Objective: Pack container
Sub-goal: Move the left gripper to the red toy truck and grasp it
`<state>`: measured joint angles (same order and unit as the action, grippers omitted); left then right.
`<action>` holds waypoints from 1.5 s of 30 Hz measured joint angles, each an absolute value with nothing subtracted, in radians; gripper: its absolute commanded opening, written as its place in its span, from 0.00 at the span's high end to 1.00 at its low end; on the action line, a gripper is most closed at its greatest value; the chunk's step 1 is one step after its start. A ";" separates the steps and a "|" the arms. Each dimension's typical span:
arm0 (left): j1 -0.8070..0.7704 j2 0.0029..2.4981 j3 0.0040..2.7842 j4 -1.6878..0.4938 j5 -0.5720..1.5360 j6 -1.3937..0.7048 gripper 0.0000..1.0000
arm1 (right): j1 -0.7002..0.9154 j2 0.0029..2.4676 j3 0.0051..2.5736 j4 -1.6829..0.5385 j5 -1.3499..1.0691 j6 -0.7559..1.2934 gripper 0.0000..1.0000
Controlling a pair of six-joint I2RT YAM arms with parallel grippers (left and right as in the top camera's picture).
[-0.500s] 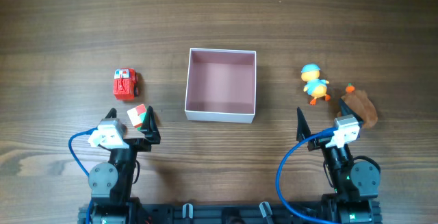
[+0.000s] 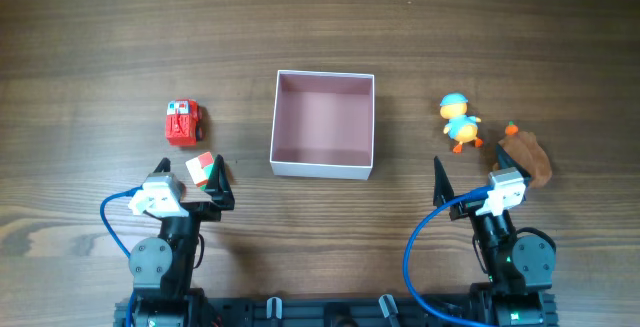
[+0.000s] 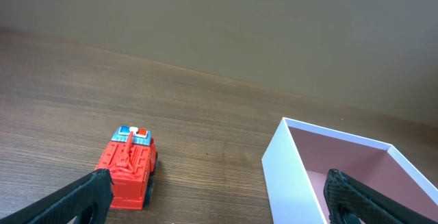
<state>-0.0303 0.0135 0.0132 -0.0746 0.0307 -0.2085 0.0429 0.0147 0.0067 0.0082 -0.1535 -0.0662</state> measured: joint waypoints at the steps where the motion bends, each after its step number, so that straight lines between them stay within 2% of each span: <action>1: -0.030 0.014 0.013 -0.075 0.031 -0.208 0.00 | 0.043 0.015 0.007 0.008 -0.154 -0.066 0.00; 21: -0.030 0.014 0.013 -0.074 0.031 -0.208 0.00 | 0.043 0.015 0.007 0.008 -0.154 -0.066 0.00; 25: -0.030 0.014 0.013 -0.075 0.031 -0.208 0.00 | 0.043 0.025 0.007 0.010 -0.154 0.028 0.00; 30: -0.030 0.028 0.025 -0.101 0.030 -0.279 0.01 | 0.043 0.205 0.029 -0.015 -0.157 0.159 0.00; 35: -0.030 0.262 0.267 -0.279 0.028 -0.315 0.00 | 0.043 0.545 0.299 -0.120 -0.205 0.235 0.00; 38: -0.030 0.492 0.538 -0.475 0.028 -0.330 0.00 | 0.043 0.760 0.559 -0.409 -0.218 0.231 0.00; 41: -0.030 0.849 0.950 -0.803 0.019 -0.337 0.00 | 0.042 0.980 0.855 -0.690 -0.229 0.171 0.00; 42: -0.028 0.902 1.011 -0.867 0.012 -0.332 0.00 | 0.042 1.028 0.942 -0.831 -0.228 0.137 0.00; 45: -0.011 1.114 1.280 -1.134 0.001 -0.282 0.00 | 0.042 1.129 1.098 -0.975 -0.229 0.060 0.00</action>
